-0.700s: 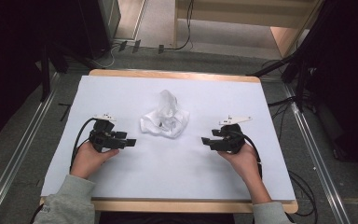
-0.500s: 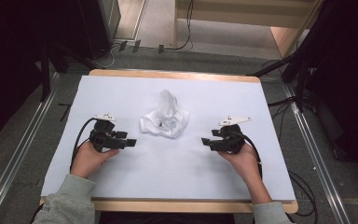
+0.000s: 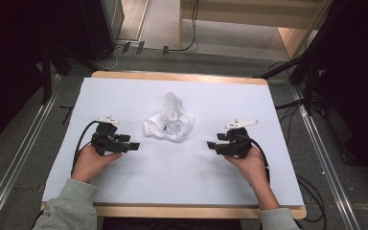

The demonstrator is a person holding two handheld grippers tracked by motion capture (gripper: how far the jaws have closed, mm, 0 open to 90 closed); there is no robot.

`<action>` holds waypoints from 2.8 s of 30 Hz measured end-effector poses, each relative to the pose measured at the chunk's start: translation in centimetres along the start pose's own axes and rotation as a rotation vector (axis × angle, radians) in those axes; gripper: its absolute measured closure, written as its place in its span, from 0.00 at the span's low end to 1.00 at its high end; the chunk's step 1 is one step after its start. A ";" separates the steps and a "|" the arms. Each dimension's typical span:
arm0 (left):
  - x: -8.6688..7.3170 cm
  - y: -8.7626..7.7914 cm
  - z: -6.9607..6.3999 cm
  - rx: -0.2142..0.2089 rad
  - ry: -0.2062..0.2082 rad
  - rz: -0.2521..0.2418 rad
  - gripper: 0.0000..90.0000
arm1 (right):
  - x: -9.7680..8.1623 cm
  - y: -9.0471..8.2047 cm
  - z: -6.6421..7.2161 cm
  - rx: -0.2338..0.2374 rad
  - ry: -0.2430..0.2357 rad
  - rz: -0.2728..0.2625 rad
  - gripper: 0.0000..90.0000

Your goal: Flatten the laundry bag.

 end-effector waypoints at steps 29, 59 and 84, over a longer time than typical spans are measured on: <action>-0.1 -0.4 -0.4 0.002 0.010 -0.006 0.42 | 1.7 0.5 1.3 0.013 -0.017 -0.002 0.58; -1.5 -2.2 -0.1 0.034 -0.012 -0.028 0.42 | 8.2 5.4 4.1 0.078 -0.074 -0.009 0.44; -1.4 -2.0 -0.1 0.039 -0.009 -0.033 0.42 | 10.4 6.1 4.3 0.076 -0.130 -0.034 0.99</action>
Point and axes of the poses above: each handheld gripper's, and its own axes: y roughly forward along the jaws, x roughly out of its top, z roughly to its left, the point moved 7 cm from there along y, roughly forward along the jaws, and after that the axes turned 7 degrees about -z, right-handed, at the moved point
